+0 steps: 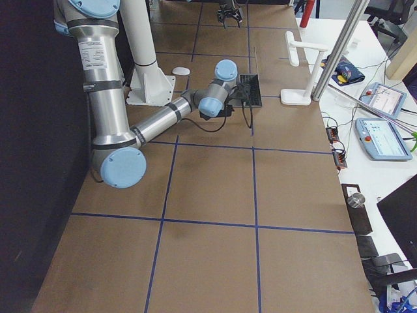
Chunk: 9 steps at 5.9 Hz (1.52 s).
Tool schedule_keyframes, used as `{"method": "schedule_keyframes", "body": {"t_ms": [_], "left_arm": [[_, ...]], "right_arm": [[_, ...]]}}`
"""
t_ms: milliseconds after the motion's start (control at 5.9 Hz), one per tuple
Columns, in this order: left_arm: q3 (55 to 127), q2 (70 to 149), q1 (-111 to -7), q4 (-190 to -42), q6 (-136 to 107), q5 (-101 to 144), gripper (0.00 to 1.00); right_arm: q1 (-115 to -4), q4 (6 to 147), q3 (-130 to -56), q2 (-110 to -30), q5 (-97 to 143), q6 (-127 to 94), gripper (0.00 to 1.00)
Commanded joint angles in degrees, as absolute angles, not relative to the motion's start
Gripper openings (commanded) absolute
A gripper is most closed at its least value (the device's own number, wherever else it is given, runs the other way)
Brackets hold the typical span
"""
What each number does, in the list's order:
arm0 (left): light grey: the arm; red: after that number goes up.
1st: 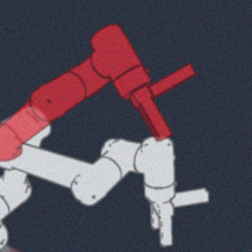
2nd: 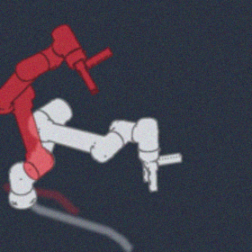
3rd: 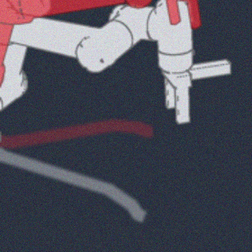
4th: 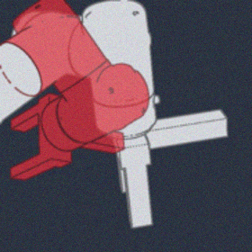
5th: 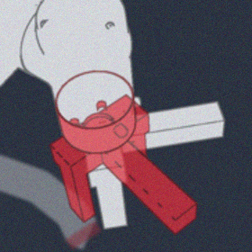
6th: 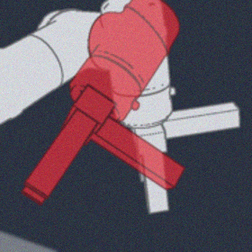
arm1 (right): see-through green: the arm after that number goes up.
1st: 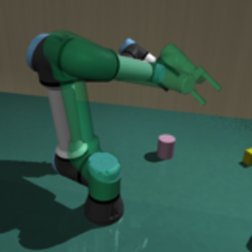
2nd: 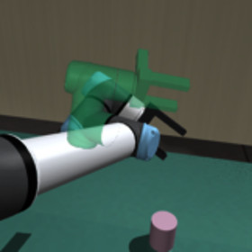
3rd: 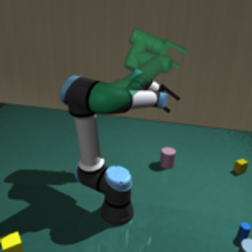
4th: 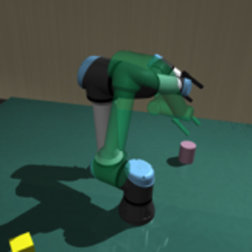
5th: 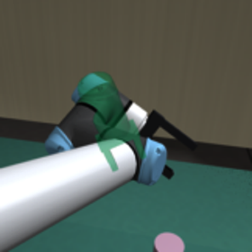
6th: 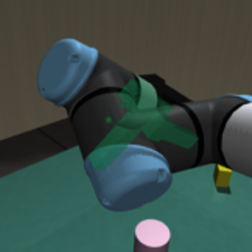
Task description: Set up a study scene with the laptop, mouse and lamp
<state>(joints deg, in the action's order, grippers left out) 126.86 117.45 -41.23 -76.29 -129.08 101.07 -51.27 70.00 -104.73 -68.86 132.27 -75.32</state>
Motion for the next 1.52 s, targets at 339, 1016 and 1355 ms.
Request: {"method": "schedule_keyframes", "body": {"t_ms": [339, 1016, 1355], "left_arm": [[126.91, 117.6, -40.96, -76.29, -129.55, 101.07, 1.0], [127.35, 117.42, -41.13, -76.2, -129.73, 101.07, 1.0], [127.35, 117.42, -41.04, -76.29, -129.81, 101.07, 1.0]], "right_arm": [[-50.19, 71.2, -83.87, -56.34, 123.69, -65.33, 0.01], [-52.45, 81.08, -83.58, -55.46, 122.17, -57.59, 0.01], [-53.44, 92.67, -90.94, -56.77, 122.35, -51.89, 0.01]]}}
